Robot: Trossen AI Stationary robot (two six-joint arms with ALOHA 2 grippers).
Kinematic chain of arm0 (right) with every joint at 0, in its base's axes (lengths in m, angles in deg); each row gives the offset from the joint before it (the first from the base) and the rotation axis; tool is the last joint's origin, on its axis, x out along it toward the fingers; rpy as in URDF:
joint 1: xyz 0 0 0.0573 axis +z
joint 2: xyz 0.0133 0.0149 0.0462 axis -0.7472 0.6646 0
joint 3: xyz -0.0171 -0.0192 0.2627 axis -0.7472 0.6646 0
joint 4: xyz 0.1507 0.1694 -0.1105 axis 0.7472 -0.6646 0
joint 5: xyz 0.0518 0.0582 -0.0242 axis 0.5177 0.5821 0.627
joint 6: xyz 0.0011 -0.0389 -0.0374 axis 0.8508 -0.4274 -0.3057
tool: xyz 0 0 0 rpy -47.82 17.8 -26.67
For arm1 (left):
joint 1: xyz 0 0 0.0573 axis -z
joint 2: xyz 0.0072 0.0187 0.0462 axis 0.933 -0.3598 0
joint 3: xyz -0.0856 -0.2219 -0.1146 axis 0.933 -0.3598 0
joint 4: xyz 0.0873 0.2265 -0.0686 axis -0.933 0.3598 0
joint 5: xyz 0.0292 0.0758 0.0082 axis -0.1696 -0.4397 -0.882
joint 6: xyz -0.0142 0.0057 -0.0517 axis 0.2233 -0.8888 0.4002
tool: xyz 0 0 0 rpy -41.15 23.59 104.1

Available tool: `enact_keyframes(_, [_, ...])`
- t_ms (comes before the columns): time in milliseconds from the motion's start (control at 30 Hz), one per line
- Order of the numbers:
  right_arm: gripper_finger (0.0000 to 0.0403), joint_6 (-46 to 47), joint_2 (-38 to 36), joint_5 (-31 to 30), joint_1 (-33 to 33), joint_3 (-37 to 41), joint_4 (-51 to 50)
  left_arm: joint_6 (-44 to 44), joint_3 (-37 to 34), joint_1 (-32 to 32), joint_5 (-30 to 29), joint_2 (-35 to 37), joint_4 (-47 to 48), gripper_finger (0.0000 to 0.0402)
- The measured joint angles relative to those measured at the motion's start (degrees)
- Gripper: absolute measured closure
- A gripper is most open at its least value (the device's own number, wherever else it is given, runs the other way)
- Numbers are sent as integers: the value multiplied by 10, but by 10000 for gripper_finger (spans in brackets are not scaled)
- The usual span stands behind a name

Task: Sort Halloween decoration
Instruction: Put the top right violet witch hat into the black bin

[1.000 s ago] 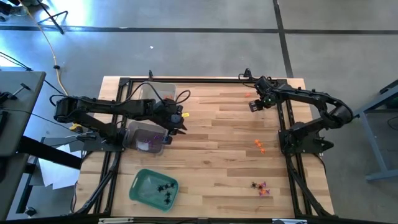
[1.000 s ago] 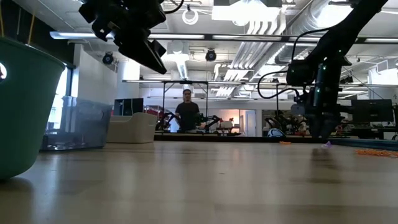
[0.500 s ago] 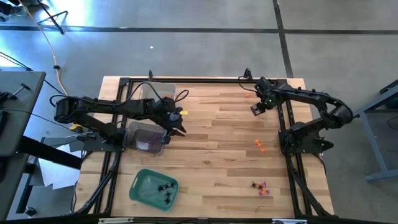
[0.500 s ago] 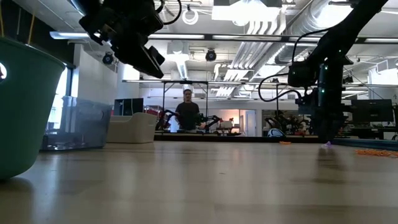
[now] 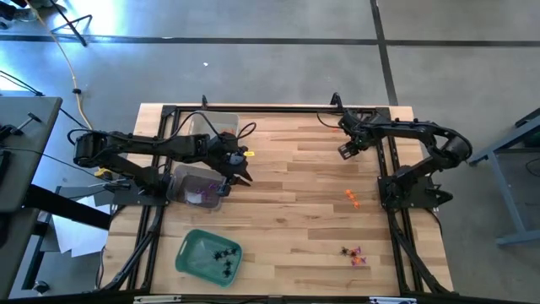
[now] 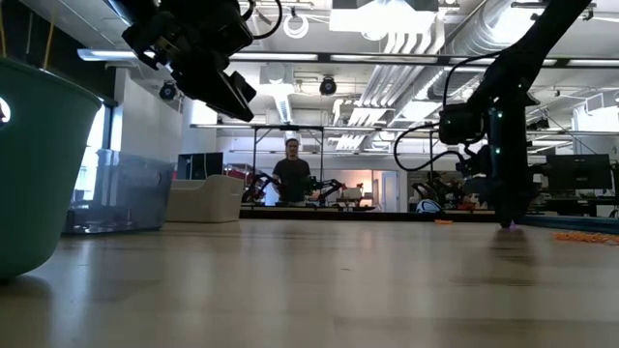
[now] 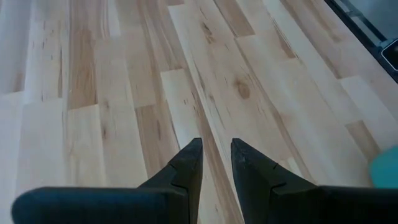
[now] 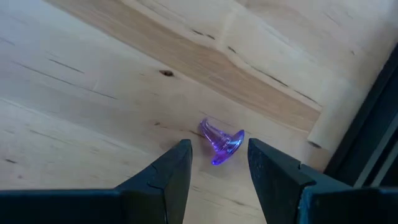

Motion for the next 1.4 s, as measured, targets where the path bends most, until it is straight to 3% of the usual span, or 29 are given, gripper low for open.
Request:
enact_keyframes(233, [260, 1, 1, 4, 0, 1, 3, 0, 0, 0, 0, 0, 0, 332])
enact_keyframes(667, [396, 0, 2, 44, -1, 1, 10, 0, 0, 0, 0, 0, 1, 332])
enact_keyframes(1133, [402, -5, 2, 56, -2, 1, 9, 6, 0, 0, 5, 0, 0, 332])
enact_keyframes(1400, [403, -14, 4, 70, -1, -45, -18, 7, 0, 0, 16, 0, 0, 332])
